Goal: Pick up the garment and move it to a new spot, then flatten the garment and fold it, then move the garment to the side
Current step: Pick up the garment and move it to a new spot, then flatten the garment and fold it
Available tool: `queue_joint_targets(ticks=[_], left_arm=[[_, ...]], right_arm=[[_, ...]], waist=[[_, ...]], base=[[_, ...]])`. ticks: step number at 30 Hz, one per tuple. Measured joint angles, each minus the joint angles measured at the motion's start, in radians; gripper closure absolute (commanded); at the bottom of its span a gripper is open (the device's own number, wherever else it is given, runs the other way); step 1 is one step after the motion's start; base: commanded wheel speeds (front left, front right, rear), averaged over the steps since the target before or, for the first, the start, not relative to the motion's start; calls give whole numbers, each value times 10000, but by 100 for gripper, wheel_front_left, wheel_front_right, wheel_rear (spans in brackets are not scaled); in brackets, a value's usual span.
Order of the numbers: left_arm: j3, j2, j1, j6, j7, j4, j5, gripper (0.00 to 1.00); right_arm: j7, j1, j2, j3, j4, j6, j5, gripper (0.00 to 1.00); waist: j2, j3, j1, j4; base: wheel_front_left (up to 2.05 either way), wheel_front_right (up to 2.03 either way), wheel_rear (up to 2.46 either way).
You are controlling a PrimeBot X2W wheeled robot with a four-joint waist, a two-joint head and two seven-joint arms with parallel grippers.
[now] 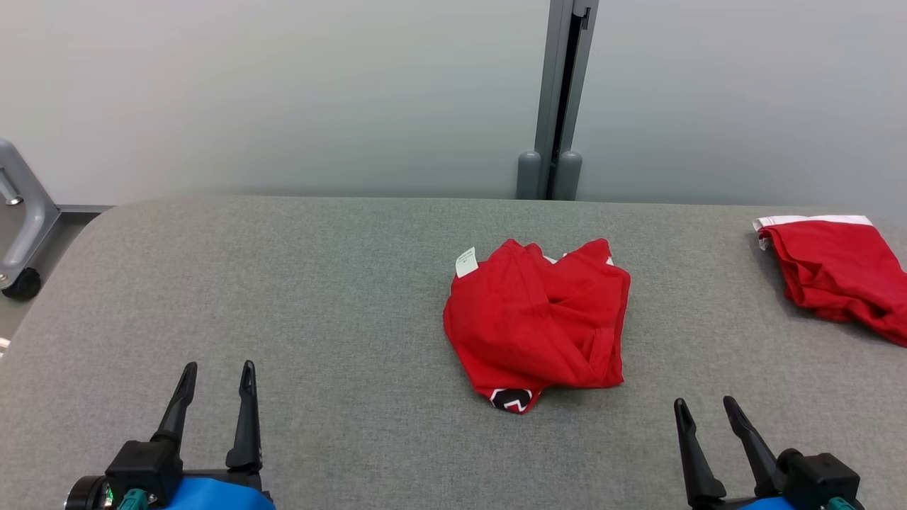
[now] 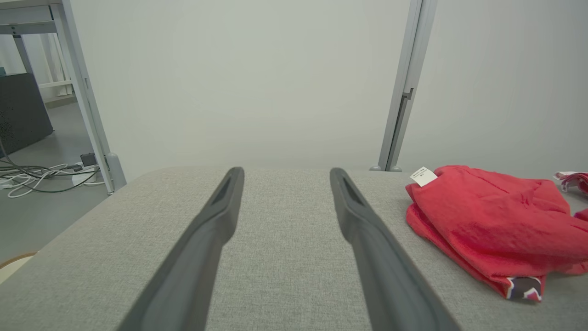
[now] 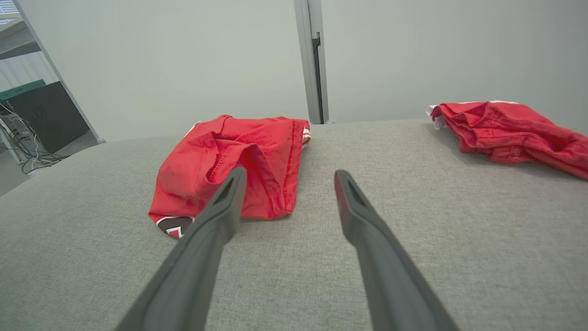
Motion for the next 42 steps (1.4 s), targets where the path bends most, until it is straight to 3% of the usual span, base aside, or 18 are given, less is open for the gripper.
queue_joint_targets(ticks=[22, 31, 42], left_arm=[[489, -399, -31, -347, 2, 144, 531, 0], [635, -523, -108, -462, 2, 221, 688, 0], [600, -721, -424, -616, 0, 320, 802, 0]], right_arm=[[8, -73, 0, 136, 127, 0, 2, 0], [98, -440, 0, 809, 211, 0, -15, 0], [222, -1796, 2, 1561, 1728, 0, 146, 0]], waist=[[0, 58, 0, -34], [0, 66, 1, 42], [3, 383, 0, 354]], base=[[0, 0, 0], [0, 0, 0], [0, 0, 0]])
